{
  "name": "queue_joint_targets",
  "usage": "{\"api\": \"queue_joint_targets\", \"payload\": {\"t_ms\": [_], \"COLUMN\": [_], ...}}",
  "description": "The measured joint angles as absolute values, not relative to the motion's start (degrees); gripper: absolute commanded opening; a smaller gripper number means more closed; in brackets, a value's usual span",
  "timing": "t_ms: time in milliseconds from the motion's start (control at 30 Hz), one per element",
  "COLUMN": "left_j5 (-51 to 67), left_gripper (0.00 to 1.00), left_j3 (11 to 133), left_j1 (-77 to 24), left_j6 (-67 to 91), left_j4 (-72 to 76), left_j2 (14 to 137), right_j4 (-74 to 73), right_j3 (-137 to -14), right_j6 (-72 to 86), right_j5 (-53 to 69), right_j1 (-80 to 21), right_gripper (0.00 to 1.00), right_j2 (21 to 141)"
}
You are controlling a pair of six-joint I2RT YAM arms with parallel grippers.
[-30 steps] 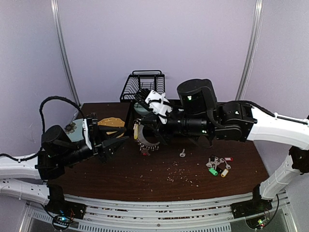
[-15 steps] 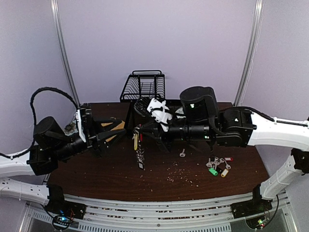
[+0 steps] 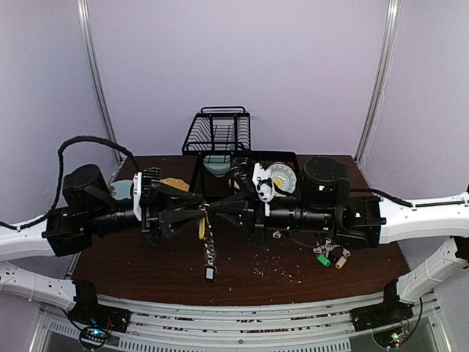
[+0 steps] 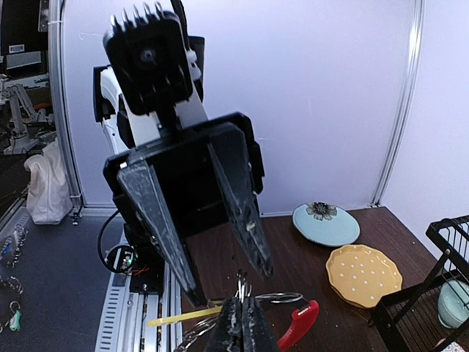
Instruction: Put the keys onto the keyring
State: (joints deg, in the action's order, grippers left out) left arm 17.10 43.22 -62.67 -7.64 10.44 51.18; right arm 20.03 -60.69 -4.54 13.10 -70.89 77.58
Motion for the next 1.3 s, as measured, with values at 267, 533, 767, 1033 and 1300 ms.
{"api": "queue_joint_targets", "payload": {"t_ms": [267,533,767,1033,1300], "left_j5": [17.9,18.4,14.8,9.0,7.5], "left_gripper": [0.09,0.0,0.0,0.0,0.0], "left_j3": [43.5,43.5,45.5,53.4,54.1], "left_j1": [-62.7,-62.7,-62.8,-62.8,-62.8], "left_j6": [-8.4,-8.4,-10.3,-13.8,-15.1], "left_j4": [9.9,10.4,4.2,-7.4,-10.9], "left_j2": [51.1,50.5,51.3,53.8,54.2], "right_j4": [25.4,26.3,12.8,-8.4,-20.0], "right_j3": [-60.4,-60.4,-65.4,-81.0,-90.8], "right_j6": [-4.3,-4.8,-11.4,-22.3,-28.2], "right_j5": [16.8,18.5,16.1,13.6,12.1], "right_j1": [-70.9,-70.6,-70.3,-68.9,-68.7], "right_gripper": [0.0,0.0,0.23,0.38,0.23], "right_j2": [77.6,77.6,77.6,78.8,87.5]}}
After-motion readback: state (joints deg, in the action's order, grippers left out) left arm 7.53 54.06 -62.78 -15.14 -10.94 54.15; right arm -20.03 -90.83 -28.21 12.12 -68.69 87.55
